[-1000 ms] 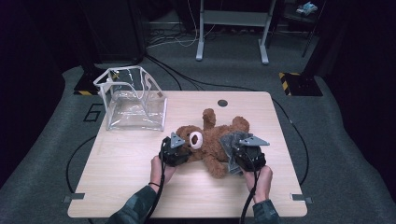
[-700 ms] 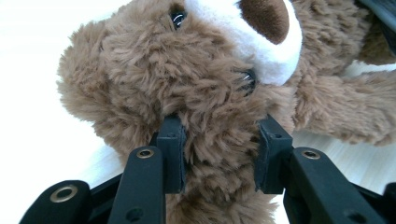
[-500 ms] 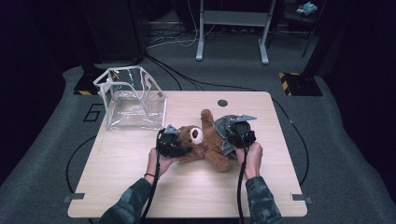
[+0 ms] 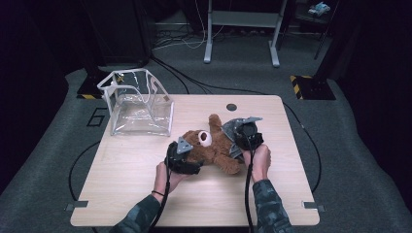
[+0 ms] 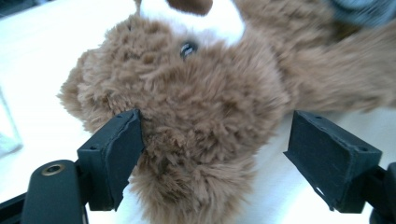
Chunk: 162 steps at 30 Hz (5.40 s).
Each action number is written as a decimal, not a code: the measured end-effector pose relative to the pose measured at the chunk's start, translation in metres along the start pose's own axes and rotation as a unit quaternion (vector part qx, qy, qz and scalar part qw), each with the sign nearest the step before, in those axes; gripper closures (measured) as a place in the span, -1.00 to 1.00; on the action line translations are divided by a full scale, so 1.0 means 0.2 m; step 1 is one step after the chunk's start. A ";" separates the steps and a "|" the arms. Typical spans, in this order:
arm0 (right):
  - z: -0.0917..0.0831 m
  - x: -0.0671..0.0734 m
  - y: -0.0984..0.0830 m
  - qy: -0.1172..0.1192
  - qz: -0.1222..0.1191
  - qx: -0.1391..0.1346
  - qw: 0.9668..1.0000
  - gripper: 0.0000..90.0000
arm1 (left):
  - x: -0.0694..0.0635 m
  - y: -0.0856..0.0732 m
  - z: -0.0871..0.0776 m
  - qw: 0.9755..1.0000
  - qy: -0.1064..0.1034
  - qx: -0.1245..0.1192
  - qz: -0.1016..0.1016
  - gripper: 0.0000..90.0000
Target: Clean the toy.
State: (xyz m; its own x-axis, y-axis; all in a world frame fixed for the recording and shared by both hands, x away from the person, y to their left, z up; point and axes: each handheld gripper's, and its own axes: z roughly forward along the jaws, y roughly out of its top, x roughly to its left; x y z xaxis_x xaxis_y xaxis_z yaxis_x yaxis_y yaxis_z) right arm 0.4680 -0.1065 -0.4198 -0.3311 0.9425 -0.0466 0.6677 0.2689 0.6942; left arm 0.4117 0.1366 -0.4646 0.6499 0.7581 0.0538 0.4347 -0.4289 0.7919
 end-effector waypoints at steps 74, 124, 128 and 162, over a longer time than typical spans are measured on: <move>-0.26 -0.04 -0.31 -0.004 -0.015 -0.066 0.998 0.73 | 0.18 0.10 0.12 0.992 -0.082 0.036 -0.092 0.37; -0.13 0.50 -0.17 0.123 -0.087 -0.061 0.987 0.74 | 0.31 0.04 0.06 0.987 -0.086 0.047 -0.125 0.18; -0.13 0.41 -0.20 0.087 -0.073 -0.061 0.992 0.74 | 0.30 0.04 0.07 0.990 -0.072 0.048 -0.114 0.18; -0.29 -0.12 -0.50 0.004 0.041 -0.051 0.998 0.73 | -0.33 0.21 0.04 0.995 -0.085 -0.016 0.052 -0.54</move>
State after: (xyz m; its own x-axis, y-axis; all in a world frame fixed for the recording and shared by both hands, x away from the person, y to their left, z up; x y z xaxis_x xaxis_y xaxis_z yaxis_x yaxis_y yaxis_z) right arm 0.3705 -0.1677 -0.4453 -0.2835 0.9588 0.0178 0.6207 0.1693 0.7656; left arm 0.3926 0.0646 -0.4401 0.7871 0.6158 0.0350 0.3418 -0.4826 0.8064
